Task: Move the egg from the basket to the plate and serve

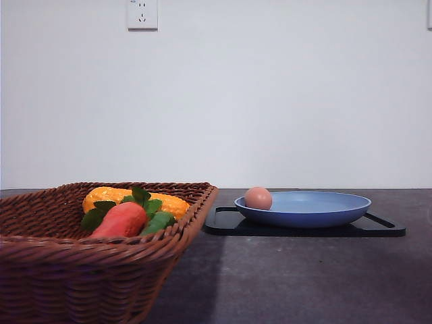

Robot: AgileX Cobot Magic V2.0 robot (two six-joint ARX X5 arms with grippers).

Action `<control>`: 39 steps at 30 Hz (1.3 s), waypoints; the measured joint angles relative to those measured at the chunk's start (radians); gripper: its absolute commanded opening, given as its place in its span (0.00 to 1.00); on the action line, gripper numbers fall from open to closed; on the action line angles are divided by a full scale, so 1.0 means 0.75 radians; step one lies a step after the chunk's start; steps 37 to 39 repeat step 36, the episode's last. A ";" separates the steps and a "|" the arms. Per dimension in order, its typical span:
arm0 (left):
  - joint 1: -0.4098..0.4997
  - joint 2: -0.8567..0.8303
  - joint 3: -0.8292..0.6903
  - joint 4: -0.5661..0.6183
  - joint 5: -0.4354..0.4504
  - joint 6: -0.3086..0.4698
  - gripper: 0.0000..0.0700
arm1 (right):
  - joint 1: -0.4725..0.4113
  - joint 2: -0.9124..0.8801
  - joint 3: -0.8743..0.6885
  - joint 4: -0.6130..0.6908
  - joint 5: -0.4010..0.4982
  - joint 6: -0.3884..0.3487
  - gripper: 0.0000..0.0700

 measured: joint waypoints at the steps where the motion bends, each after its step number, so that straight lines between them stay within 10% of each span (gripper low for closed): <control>1: 0.000 0.000 0.000 0.000 0.000 0.000 0.00 | 0.000 0.000 0.000 0.000 0.000 0.000 0.00; 39: 0.000 0.000 0.000 0.000 0.000 0.000 0.00 | 0.000 0.000 0.000 0.000 0.000 0.000 0.00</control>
